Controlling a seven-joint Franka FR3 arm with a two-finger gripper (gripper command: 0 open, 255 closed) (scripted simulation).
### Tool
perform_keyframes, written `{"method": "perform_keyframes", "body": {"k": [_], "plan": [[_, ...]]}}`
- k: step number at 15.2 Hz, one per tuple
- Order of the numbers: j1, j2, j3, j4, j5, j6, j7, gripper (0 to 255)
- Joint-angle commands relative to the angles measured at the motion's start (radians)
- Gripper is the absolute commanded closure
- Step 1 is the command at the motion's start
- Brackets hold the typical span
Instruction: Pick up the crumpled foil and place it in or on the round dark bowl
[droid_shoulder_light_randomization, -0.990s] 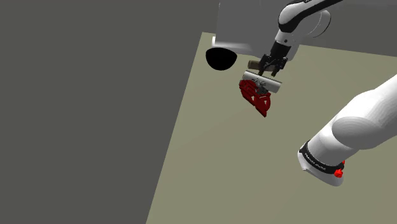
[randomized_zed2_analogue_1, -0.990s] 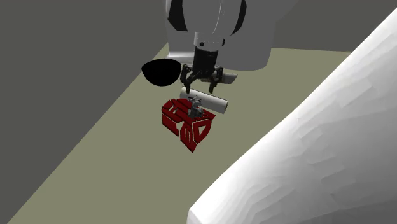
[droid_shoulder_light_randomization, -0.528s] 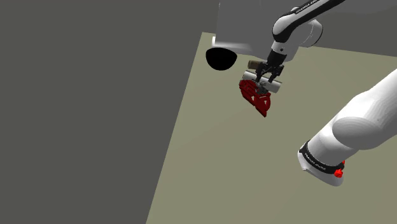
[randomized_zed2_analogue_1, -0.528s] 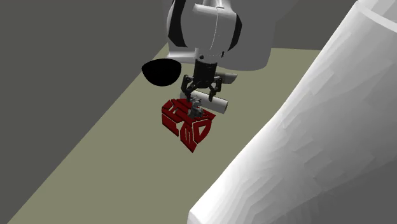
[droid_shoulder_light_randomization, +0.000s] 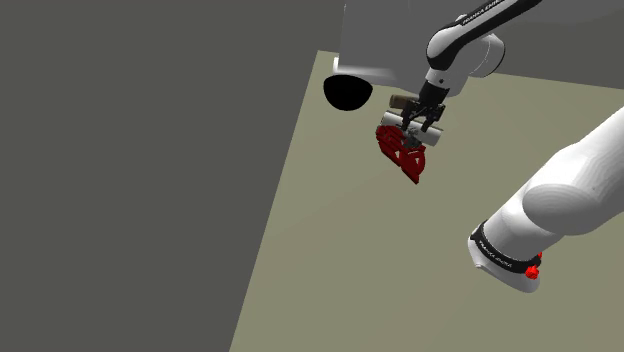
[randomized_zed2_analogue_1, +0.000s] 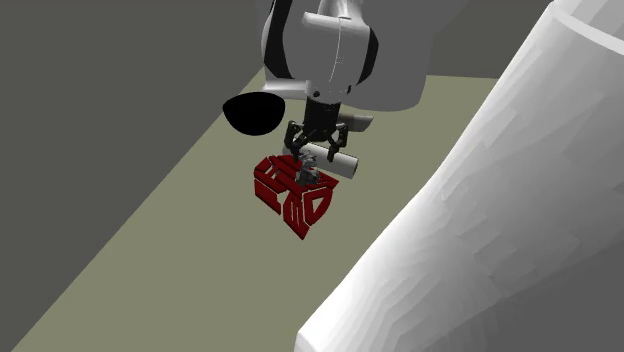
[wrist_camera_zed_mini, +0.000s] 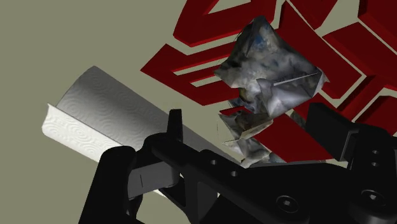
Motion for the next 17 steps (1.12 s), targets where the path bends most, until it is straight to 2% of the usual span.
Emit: {"method": "perform_keyframes", "body": {"k": [1, 10, 17], "plan": [[0.0, 0.0, 0.0, 0.0, 0.0, 0.0, 0.0, 255], [0.0, 0.0, 0.0, 0.0, 0.0, 0.0, 0.0, 255], [-0.013, -0.078, 0.012, 0.033, -0.052, -0.1, 0.052, 255]]}}
